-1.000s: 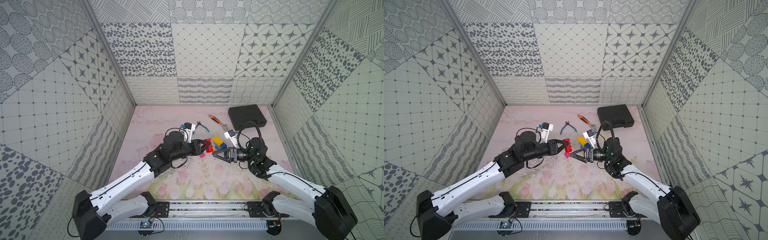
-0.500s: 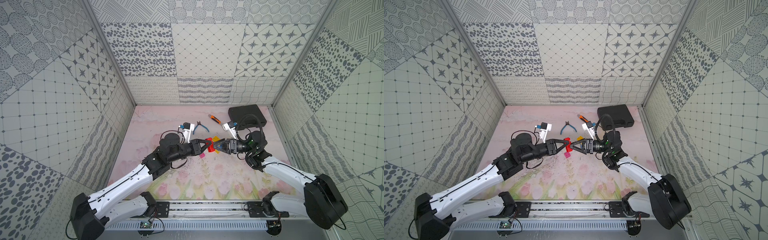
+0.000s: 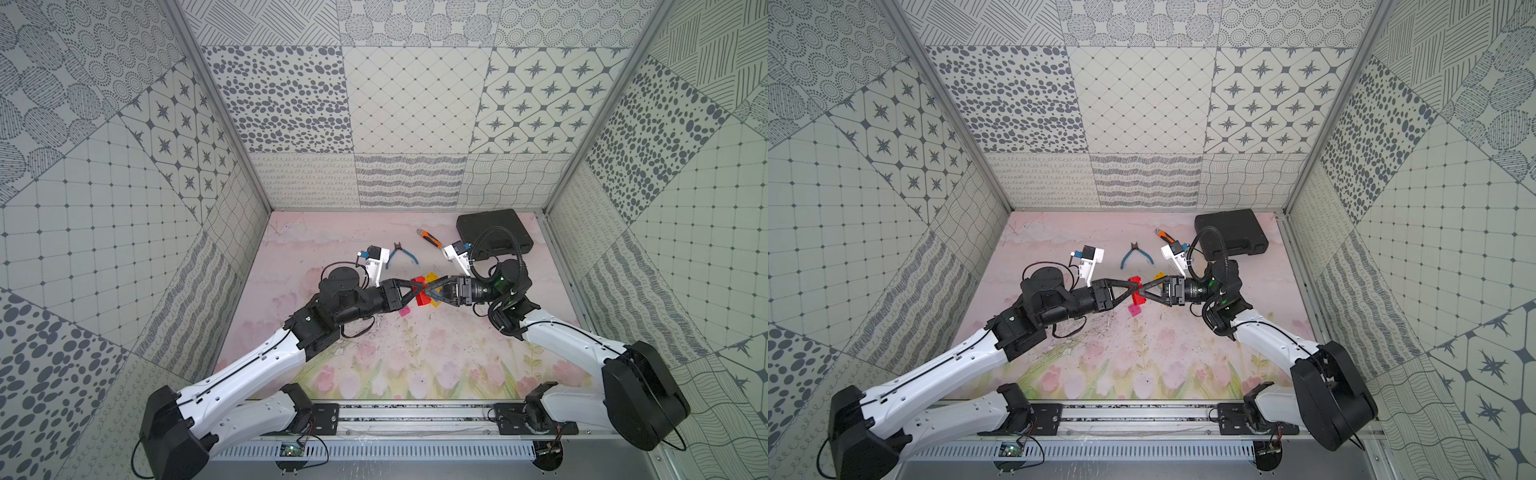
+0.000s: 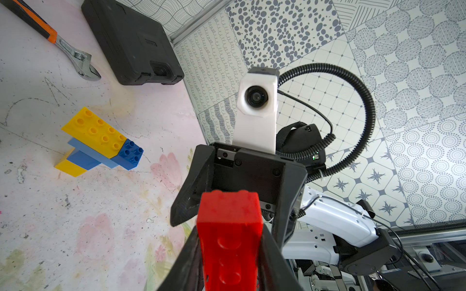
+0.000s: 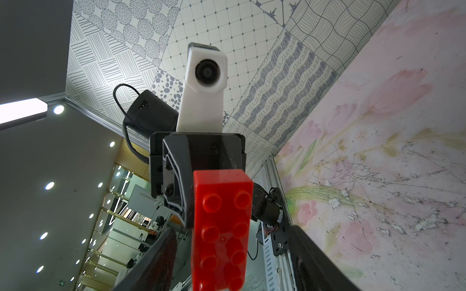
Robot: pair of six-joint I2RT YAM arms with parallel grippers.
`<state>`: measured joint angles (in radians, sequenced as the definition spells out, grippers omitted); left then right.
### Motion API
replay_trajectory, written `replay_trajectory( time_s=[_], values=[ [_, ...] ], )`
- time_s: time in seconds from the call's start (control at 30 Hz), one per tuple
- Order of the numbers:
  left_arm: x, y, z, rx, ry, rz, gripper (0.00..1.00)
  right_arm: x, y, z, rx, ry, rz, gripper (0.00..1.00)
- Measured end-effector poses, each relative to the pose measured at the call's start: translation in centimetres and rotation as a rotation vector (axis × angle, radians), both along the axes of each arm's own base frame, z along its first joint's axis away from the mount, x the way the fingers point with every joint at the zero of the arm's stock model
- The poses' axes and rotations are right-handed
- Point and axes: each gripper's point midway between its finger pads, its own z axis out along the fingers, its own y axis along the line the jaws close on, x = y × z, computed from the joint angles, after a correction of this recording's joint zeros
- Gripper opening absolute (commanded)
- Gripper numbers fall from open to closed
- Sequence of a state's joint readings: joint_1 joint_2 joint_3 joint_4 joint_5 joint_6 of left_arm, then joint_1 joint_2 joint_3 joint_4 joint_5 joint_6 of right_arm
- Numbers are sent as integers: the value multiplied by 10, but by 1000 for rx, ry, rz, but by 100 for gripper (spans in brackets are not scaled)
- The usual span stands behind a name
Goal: Assemble a spoon with lego
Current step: Pick up the lego brick from the center of the board.
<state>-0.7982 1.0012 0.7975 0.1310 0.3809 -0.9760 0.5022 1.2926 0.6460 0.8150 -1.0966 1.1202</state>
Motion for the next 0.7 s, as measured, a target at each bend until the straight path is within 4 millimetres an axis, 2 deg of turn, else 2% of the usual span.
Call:
replay_trajectory(
  time_s=[0.4,0.7],
  values=[
    [1,-2,-5,11,10,-3,12,1,1,-2,5,15,9,54],
    [2,-2,-6,13,7,-3,13,-2,2,2,13,18,23,49]
  ],
)
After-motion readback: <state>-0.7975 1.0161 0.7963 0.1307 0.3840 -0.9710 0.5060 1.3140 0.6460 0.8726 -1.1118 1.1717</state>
